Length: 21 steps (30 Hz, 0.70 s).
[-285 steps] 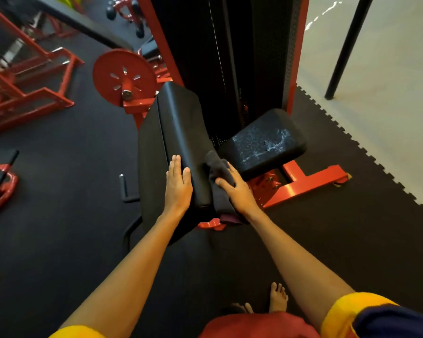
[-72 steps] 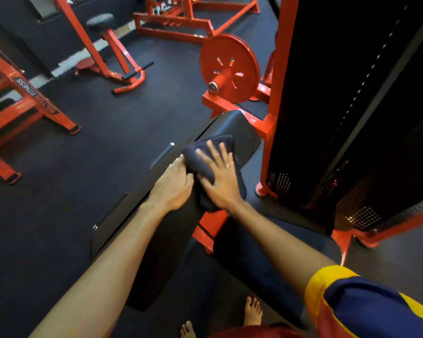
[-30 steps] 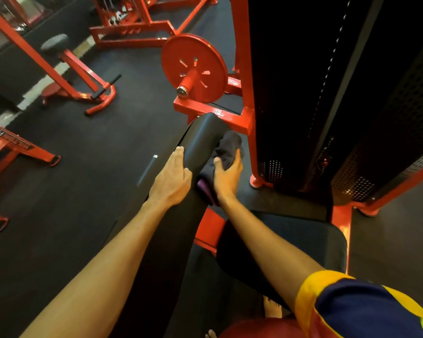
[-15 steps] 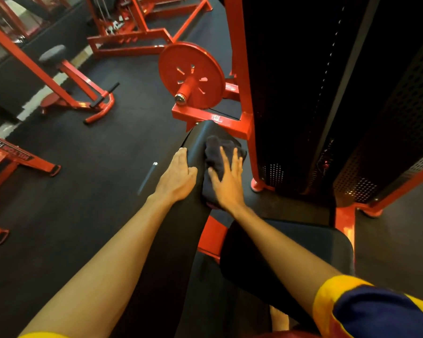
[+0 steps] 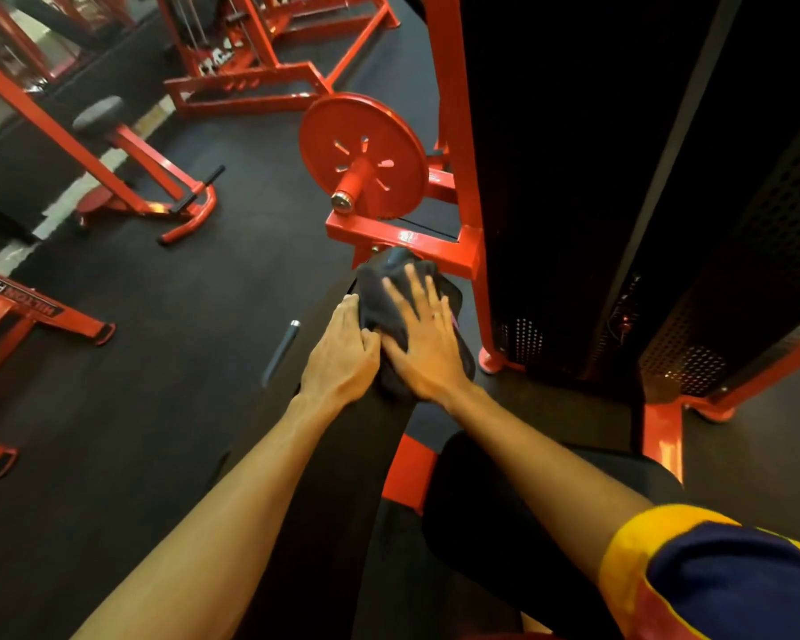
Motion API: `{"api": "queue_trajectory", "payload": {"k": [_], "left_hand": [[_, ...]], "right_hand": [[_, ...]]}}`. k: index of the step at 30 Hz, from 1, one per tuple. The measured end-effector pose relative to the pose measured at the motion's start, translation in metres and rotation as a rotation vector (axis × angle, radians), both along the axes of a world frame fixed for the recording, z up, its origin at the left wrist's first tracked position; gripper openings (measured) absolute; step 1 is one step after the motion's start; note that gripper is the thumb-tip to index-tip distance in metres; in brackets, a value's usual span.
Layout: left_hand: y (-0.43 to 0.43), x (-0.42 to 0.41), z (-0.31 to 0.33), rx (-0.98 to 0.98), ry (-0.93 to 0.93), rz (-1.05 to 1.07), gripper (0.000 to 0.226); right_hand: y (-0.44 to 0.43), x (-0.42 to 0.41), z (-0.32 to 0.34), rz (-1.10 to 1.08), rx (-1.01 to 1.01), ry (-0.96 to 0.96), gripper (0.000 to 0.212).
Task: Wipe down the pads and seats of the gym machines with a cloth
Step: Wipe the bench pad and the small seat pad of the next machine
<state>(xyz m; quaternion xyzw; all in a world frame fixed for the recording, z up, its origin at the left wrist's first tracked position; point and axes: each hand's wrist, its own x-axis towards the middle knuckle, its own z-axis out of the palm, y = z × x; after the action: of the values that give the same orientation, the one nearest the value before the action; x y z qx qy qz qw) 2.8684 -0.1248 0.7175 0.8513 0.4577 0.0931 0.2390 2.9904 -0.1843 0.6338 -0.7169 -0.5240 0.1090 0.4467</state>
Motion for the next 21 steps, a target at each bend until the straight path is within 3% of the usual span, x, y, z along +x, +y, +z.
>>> {"api": "queue_trajectory", "payload": {"k": [2,8,9,12,14,21], "left_hand": [[0.0,0.003,0.001,0.0,-0.015,-0.005,0.054],[-0.002,-0.002,0.0,0.023,0.085,-0.004,0.06],[-0.003,-0.001,0.001,0.02,0.078,0.0,0.059],[-0.001,-0.001,-0.003,0.017,0.074,0.01,0.053],[0.003,0.0,-0.005,0.02,0.069,-0.002,0.055],[-0.002,0.002,0.0,0.0,0.046,0.019,0.062]], "right_hand": [[-0.012,0.006,-0.018,0.087,0.052,-0.039,0.072],[0.046,0.056,0.006,-0.08,-0.086,0.145,0.064],[0.052,0.055,0.015,-0.051,-0.082,0.114,0.063],[0.06,0.046,0.022,0.218,0.102,-0.276,0.055],[0.067,0.057,0.023,0.343,0.134,-0.384,0.05],[0.087,0.07,0.045,0.106,0.028,-0.14,0.042]]}}
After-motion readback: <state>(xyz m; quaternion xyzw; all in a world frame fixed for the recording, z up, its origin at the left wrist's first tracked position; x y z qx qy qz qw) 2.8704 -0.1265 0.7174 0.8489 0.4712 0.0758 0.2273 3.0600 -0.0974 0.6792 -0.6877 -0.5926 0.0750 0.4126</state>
